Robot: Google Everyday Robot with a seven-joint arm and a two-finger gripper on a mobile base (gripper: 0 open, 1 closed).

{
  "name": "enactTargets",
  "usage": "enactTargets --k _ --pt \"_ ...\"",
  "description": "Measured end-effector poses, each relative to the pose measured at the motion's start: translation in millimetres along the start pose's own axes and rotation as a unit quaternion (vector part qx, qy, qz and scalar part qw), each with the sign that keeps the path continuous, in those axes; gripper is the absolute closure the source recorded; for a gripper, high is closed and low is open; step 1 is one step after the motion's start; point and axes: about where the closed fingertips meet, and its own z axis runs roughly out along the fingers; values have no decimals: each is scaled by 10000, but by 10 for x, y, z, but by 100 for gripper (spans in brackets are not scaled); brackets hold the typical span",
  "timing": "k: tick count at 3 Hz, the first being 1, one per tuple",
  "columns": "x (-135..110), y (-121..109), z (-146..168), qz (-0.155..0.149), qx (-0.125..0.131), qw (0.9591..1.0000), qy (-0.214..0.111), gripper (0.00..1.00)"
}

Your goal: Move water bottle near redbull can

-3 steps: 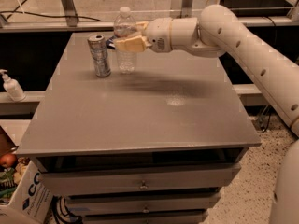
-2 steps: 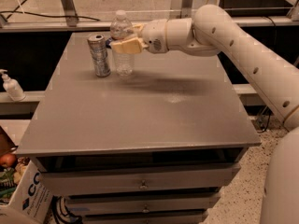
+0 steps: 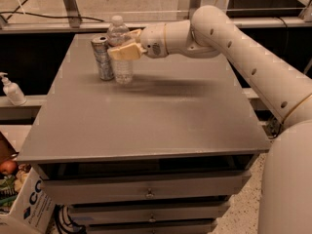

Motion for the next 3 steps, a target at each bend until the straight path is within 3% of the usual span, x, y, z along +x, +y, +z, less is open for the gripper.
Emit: enactTargets --k 2,3 --pt "103 36 37 82 -82 9999 85 100" --pt "102 38 35 89 -89 9999 94 84"
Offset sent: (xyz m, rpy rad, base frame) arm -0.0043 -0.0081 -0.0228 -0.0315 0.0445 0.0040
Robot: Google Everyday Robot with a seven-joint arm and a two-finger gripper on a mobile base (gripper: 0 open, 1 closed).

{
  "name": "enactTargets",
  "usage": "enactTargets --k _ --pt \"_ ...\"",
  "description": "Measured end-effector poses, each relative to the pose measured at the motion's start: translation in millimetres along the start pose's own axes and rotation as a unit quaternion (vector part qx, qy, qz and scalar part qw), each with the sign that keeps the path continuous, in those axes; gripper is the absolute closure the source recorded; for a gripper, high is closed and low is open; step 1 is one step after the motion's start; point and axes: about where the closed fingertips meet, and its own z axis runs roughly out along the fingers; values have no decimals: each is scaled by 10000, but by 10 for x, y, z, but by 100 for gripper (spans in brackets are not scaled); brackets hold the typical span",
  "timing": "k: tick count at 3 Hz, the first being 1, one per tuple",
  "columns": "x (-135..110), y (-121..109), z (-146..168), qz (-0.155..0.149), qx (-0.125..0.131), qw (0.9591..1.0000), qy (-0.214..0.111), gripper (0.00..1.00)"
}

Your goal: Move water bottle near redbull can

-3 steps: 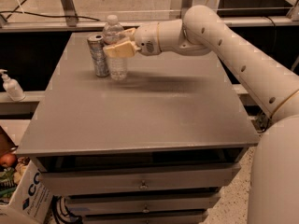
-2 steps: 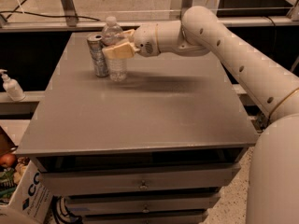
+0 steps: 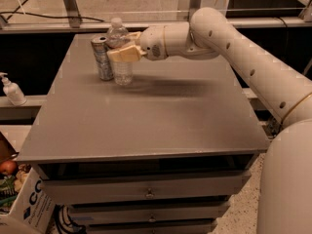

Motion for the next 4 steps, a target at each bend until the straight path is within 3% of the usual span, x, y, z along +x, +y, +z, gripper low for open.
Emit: enactTargets --k 3,4 --pt "-16 0 -4 1 -2 10000 2 13" --pt "57 21 0 50 -70 10000 51 0"
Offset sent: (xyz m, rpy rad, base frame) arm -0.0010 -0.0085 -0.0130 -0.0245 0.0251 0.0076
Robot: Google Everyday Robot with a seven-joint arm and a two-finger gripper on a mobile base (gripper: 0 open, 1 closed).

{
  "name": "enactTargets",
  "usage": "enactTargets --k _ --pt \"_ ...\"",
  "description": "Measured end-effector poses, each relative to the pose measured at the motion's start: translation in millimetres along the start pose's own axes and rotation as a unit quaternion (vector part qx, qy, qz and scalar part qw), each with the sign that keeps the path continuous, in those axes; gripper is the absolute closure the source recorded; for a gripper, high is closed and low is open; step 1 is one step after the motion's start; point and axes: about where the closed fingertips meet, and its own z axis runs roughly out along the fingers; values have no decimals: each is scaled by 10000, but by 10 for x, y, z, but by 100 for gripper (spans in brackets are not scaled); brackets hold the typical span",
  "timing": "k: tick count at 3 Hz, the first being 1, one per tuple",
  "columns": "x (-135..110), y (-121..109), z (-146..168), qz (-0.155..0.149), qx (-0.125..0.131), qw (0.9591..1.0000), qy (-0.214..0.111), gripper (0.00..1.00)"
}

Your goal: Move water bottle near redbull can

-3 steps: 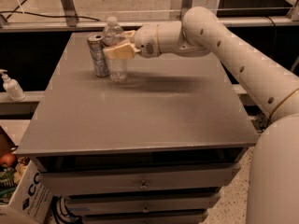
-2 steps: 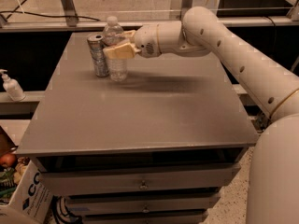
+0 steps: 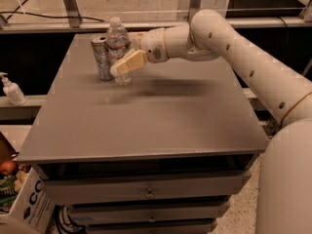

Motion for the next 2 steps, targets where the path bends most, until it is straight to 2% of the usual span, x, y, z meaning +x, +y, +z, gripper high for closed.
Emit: enactTargets --k 1,2 --pt "19 10 -22 16 -9 10000 6 0" --pt "128 38 -260 114 142 9998 -11 0"
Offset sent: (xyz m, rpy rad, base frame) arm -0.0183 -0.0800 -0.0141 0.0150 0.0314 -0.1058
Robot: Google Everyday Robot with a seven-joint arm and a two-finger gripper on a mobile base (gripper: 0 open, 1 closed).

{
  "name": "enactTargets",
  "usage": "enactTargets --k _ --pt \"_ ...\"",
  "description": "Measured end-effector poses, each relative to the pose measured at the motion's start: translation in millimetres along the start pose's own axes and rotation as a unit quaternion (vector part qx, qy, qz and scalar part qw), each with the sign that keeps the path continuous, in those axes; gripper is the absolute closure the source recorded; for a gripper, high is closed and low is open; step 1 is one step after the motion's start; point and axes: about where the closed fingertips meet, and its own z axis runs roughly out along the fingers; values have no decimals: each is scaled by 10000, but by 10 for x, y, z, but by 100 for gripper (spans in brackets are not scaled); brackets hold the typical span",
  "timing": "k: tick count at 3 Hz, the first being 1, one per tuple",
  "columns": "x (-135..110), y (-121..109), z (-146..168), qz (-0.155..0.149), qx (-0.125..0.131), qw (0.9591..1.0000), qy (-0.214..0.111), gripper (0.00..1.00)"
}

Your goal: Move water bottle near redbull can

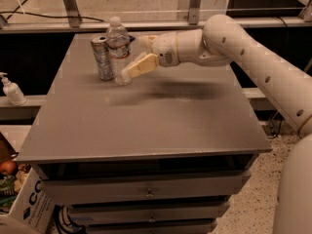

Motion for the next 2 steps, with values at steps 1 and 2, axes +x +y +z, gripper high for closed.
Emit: enactTargets --k 1,2 --pt "149 5 -524 115 434 9990 -70 0" --pt "148 6 -523 115 432 9990 -70 0"
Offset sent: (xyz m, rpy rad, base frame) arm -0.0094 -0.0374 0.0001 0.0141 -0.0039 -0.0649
